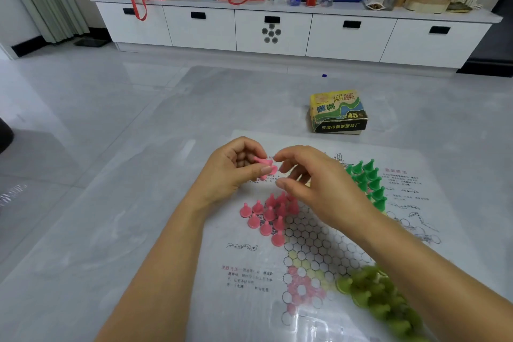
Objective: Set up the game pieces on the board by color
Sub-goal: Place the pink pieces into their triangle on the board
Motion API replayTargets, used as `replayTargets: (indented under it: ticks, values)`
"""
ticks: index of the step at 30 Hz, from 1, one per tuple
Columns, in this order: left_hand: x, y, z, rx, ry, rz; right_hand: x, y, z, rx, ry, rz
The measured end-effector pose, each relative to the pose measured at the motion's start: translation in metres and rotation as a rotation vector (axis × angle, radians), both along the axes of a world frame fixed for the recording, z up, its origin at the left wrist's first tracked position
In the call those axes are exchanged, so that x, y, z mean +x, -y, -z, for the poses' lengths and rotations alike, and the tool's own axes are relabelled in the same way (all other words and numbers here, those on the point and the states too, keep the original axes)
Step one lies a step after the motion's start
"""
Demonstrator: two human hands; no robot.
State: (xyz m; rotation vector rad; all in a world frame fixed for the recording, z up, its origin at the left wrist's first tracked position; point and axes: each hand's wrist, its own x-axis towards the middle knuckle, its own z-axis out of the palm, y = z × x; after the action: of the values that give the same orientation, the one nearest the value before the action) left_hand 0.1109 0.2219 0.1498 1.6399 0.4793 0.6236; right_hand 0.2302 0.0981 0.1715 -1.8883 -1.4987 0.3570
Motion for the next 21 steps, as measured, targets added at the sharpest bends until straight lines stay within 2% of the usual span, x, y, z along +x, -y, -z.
replayTargets:
  ticks: [13,17,21]
  values:
    - [-0.002,0.004,-0.001,-0.026,-0.023,0.145,0.002,-0.001,-0.006,0.038,0.041,0.085]
    - [-0.002,-0.002,0.001,-0.035,0.021,-0.003,0.014,0.015,-0.001,-0.071,0.026,0.126]
    - [0.001,-0.013,0.01,-0.019,0.018,-0.316,0.021,0.032,0.006,-0.191,0.029,0.102]
